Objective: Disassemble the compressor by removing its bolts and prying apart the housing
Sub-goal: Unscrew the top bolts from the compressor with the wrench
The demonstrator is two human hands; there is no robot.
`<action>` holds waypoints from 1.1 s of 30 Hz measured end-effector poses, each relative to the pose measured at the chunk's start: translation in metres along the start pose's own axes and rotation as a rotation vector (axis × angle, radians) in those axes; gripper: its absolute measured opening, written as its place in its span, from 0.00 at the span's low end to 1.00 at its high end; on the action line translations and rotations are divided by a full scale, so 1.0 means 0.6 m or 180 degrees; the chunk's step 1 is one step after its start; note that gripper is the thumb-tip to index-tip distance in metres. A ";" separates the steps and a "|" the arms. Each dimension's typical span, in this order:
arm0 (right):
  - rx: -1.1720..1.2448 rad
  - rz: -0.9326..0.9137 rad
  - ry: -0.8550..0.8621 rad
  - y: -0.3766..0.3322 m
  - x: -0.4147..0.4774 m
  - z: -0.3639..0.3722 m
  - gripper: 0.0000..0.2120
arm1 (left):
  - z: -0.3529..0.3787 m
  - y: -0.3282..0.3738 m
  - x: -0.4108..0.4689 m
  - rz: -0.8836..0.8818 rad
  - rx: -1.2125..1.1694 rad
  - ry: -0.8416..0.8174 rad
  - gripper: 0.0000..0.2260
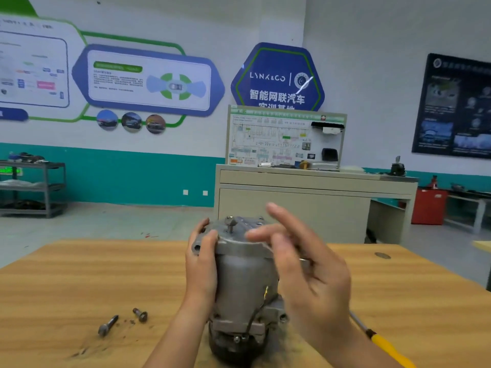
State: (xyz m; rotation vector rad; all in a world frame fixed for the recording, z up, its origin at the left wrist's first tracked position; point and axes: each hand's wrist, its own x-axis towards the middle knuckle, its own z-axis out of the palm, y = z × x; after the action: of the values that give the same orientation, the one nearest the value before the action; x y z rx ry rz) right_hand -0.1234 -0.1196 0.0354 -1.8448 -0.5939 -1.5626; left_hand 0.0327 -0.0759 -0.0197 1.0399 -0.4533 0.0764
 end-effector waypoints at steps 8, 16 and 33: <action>-0.3205 0.0341 -0.1653 0.121 0.067 -0.123 0.20 | -0.002 0.018 -0.003 0.0035 -0.0014 -0.0084 0.11; -0.4180 -0.0809 -0.2527 0.133 0.138 -0.121 0.20 | -0.026 0.053 -0.004 0.0779 0.1514 -0.0129 0.09; -0.0442 0.2452 -0.0633 0.113 0.004 -0.064 0.04 | -0.067 0.216 0.089 0.1344 0.1910 -0.0284 0.08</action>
State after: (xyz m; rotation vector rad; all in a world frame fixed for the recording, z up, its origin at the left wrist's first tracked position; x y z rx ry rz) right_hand -0.1021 -0.1946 0.0290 -2.0029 0.1593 -0.9259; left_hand 0.0590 0.0166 0.0900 1.5228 -0.7525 0.5716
